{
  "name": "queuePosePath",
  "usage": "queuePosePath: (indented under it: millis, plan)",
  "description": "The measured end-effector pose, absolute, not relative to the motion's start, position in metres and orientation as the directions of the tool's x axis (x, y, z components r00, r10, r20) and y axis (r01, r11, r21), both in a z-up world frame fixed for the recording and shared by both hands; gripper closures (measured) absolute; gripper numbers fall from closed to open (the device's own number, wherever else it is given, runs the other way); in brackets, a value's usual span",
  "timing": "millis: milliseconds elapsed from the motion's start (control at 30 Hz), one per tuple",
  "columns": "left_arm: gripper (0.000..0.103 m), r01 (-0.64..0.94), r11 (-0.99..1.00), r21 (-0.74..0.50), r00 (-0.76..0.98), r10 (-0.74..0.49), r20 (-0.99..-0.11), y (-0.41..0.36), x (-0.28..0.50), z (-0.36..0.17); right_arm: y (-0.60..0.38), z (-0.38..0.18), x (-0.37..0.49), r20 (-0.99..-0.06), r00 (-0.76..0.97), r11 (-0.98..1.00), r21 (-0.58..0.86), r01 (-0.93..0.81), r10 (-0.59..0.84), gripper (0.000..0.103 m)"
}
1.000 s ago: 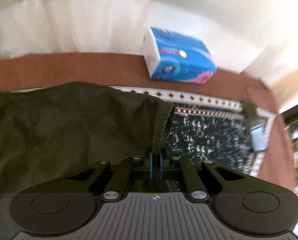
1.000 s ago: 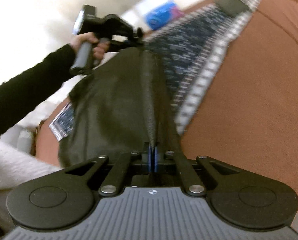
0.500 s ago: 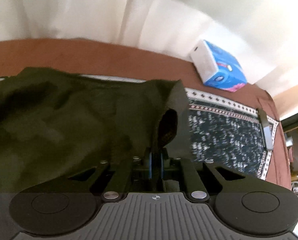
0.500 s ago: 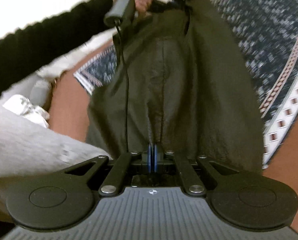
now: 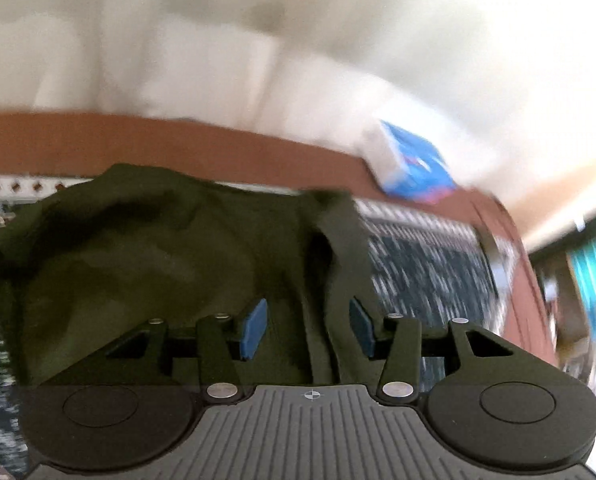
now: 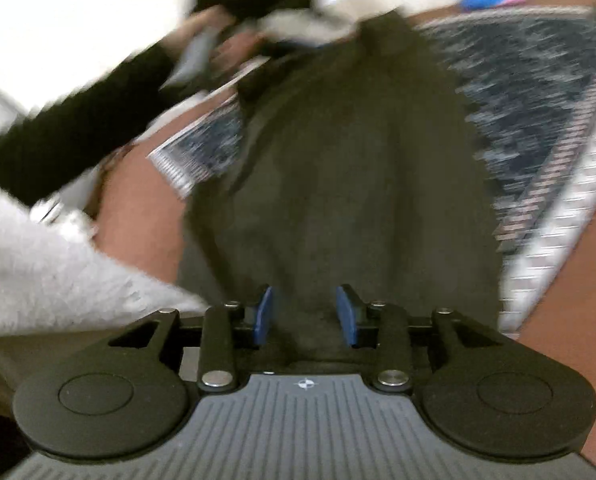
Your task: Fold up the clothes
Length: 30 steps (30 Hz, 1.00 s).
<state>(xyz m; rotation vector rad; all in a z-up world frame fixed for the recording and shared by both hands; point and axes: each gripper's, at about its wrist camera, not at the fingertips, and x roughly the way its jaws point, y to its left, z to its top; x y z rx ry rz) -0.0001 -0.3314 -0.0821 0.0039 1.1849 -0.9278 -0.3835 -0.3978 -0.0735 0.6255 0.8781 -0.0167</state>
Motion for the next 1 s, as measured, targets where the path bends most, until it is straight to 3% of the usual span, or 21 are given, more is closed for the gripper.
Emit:
queuePosePath:
  millis: [133,267,400,567,667,767,1000]
  plan:
    - [0.041,0.696,0.582,-0.42,0.011,-0.594,-0.804,-0.307,-0.046,-0.079,-0.424,-0.079,-0.406,-0.778,0.621,0.8,0.431,0.417,0.096,0.062]
    - [0.041,0.7,0.58,-0.417,-0.017,-0.57,-0.821,-0.293,-0.082,-0.1,-0.428,-0.099,-0.409,-0.814,0.578,0.799,0.382,0.463,0.054,0.063]
    - [0.042,0.742,0.608,-0.282,0.058,-0.477,-0.877,-0.3,-0.099,-0.13,-0.416,-0.121,-0.396,-0.852,0.519,0.813,0.35,0.465,0.07,0.063]
    - [0.041,0.652,0.652,-0.386,0.079,-0.565,-0.821,-0.272,-0.087,-0.103,-0.41,-0.121,-0.384,-0.873,0.483,0.846,0.312,0.432,0.075,0.063]
    - [0.035,0.589,0.711,-0.385,0.208,-0.593,-0.778,-0.23,-0.079,-0.074,-0.412,-0.086,-0.384,-0.807,0.583,0.854,0.369,0.367,0.098,0.063]
    - [0.033,0.463,0.817,-0.343,0.341,-0.522,-0.782,-0.186,-0.069,-0.059,-0.403,-0.061,-0.368,-0.736,0.65,0.882,0.419,0.215,0.191,0.063]
    - [0.031,0.315,0.901,-0.297,0.442,-0.416,-0.795,-0.109,-0.048,-0.044,-0.331,-0.077,-0.311,-0.697,0.585,0.875,0.481,-0.047,0.415,0.063]
